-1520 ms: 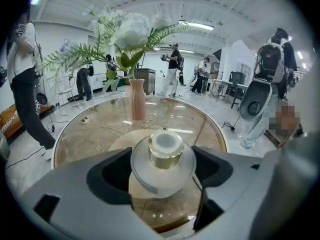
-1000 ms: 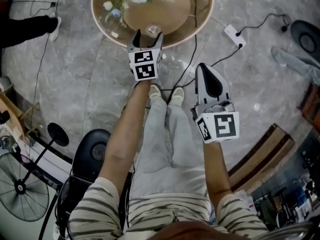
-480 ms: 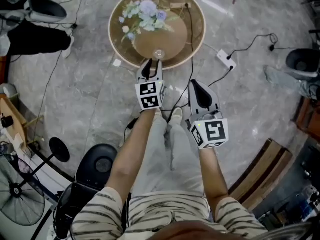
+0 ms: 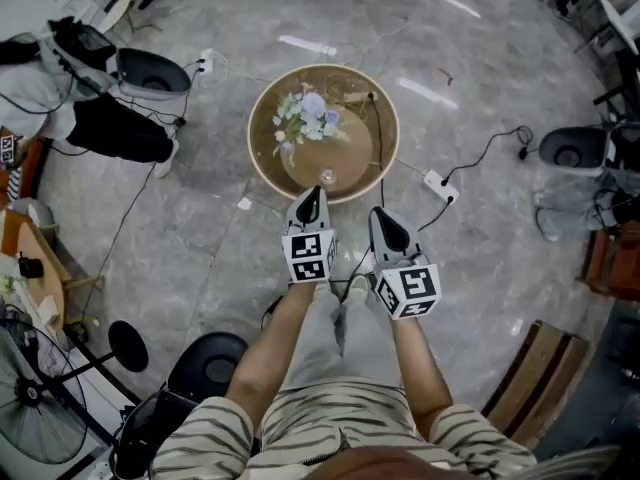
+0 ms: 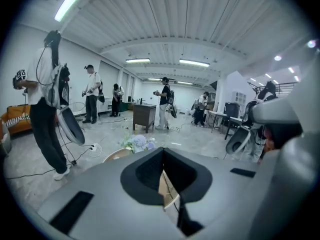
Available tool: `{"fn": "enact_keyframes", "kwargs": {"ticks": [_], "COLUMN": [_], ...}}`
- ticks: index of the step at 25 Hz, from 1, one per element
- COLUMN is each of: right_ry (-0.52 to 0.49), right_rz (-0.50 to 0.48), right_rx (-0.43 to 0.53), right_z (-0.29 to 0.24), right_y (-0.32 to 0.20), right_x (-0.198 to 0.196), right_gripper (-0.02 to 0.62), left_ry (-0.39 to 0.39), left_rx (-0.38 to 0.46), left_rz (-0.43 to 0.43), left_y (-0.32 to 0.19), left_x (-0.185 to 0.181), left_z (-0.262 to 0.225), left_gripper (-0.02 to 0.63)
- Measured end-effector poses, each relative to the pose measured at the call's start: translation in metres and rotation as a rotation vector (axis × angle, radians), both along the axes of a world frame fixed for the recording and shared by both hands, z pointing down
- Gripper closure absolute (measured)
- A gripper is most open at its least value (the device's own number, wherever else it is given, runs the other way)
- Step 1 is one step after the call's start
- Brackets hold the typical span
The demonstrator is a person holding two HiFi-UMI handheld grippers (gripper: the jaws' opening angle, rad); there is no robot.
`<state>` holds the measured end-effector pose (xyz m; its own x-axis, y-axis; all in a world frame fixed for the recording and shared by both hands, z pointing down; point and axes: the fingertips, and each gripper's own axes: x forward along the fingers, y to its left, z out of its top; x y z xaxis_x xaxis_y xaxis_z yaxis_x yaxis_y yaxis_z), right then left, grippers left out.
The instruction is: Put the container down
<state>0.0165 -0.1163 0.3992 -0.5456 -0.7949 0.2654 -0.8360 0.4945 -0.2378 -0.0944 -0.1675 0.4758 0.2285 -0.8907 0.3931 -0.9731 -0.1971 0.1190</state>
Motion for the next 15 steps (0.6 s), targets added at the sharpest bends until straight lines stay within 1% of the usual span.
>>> {"fn": "enact_keyframes", "kwargs": {"ticks": [5,9,13,15], "right_ry": [-0.032,-0.052,-0.067,-0.074], "right_rz": [-0.013,-0.022,-0.039,-0.048], "right_rx": [0.036,0.052,0.079,0.082], "right_z": [-0.047,-0.075,-0.102,-0.114], "right_y": [0.009,0.022,0.028,0.034], "right_x": [-0.006,-0.005,-0.007,-0.01], "right_gripper": [0.592,0.592,0.592,0.592], "left_ry": [0.009,0.017,-0.019,-0.022], "left_rx": [0.024,0.051,0.083,0.091], "left_rz": [0.007,0.032,0.067,0.087], "left_y": [0.021,0.041,0.054,0.064], "left_x": [-0.004,0.001,0.008,0.01], "left_z": [-0.057,-0.095,-0.129,-0.145], "left_gripper": [0.608,0.607,0.607,0.607]}}
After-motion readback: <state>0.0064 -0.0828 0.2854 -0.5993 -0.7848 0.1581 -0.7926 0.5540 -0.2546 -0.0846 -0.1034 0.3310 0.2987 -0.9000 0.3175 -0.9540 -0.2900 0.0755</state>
